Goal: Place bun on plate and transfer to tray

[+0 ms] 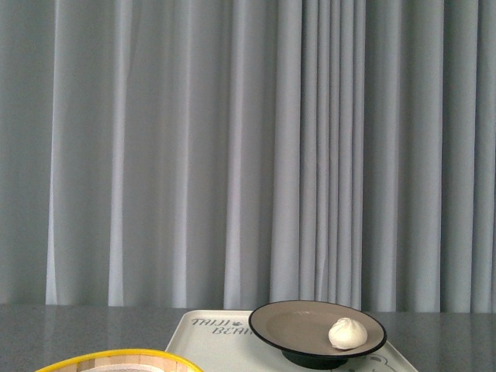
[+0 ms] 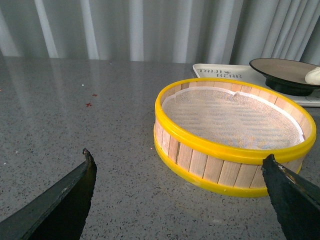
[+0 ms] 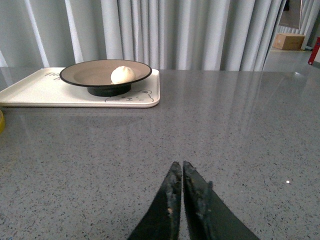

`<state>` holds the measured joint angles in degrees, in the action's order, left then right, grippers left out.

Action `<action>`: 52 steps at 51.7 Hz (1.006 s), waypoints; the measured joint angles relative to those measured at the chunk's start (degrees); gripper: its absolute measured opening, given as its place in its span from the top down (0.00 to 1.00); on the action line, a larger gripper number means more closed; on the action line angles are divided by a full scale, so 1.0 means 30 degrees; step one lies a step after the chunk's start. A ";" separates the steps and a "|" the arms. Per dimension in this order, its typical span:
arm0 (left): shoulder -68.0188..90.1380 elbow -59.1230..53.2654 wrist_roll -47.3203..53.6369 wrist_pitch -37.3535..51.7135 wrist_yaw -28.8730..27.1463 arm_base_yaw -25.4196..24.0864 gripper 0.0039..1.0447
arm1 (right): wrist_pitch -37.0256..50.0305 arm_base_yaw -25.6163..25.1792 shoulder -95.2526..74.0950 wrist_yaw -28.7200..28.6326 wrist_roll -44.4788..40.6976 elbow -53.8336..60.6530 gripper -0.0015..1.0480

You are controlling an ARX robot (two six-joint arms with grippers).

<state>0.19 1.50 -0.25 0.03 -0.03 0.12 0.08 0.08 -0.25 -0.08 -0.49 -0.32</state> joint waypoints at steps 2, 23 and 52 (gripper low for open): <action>0.0000 0.0000 0.0000 0.0000 0.0000 0.0000 0.06 | 0.0000 0.0007 0.0000 0.0000 0.0007 0.0000 0.90; 0.0000 0.0000 0.0000 0.0000 0.0000 0.0000 0.06 | 0.0000 0.0000 0.0000 0.0000 0.0007 0.0000 0.27; 0.0000 0.0000 0.0000 0.0000 0.0000 0.0000 0.06 | 0.0000 0.0000 0.0000 0.0000 0.0044 0.0000 0.08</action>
<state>0.19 1.50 -0.25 0.03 -0.03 0.12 0.08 0.08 -0.25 -0.08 -0.36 -0.32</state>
